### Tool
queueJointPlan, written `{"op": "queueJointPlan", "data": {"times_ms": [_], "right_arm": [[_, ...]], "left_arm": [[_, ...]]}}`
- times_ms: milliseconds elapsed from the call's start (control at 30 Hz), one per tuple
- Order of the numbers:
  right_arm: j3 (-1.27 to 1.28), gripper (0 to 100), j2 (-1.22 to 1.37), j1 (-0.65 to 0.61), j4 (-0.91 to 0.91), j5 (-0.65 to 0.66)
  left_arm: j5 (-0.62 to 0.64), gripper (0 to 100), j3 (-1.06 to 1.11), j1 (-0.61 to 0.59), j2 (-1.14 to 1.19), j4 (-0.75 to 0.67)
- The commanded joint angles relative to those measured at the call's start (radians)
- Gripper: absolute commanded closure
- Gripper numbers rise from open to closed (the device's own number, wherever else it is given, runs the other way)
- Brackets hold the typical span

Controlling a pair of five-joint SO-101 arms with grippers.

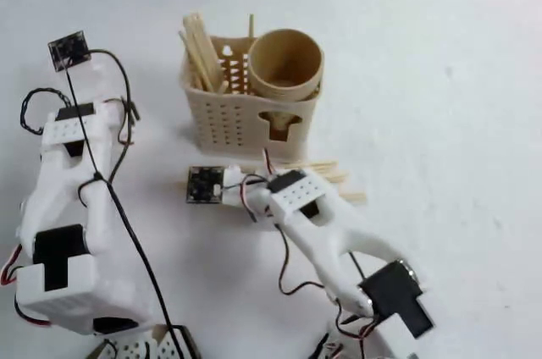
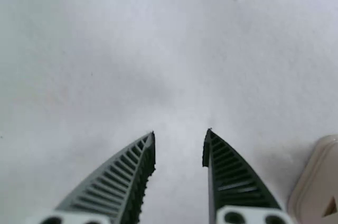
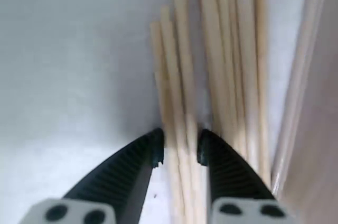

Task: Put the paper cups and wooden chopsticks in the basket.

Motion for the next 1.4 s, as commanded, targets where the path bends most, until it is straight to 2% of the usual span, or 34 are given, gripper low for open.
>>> {"op": "queueJointPlan", "data": {"times_ms": [0,200,300,600,733,967,1167,1300,1367], "right_arm": [[-0.051,97.4,0.015,0.016,0.071,-0.014],[-0.054,98.2,0.013,0.015,0.105,-0.017],[-0.054,98.2,-0.025,0.015,0.111,-0.074],[-0.054,98.2,-0.372,0.008,0.217,-0.247],[-0.097,98.1,-0.521,0.007,0.269,-0.284],[-0.244,98.1,-0.564,0.007,0.410,-0.313],[-0.161,98.1,-0.527,-0.042,0.367,-0.319],[-0.041,97.7,-0.444,-0.090,0.260,-0.319],[0.012,94.3,-0.390,-0.087,0.179,-0.319]], "left_arm": [[0.006,83,-0.009,0.005,-0.027,-0.018],[0.006,83,-0.011,0.005,-0.027,-0.018],[0.006,83,-0.011,0.005,-0.027,-0.018],[0.006,83,-0.012,0.005,-0.027,-0.018],[0.006,83,-0.012,0.005,-0.027,-0.018],[0.006,83,-0.011,0.005,-0.027,-0.018],[0.006,83,-0.009,0.005,-0.027,-0.018],[0.006,83,-0.008,0.005,-0.027,-0.018],[0.006,83,-0.006,0.005,-0.027,-0.018]]}}
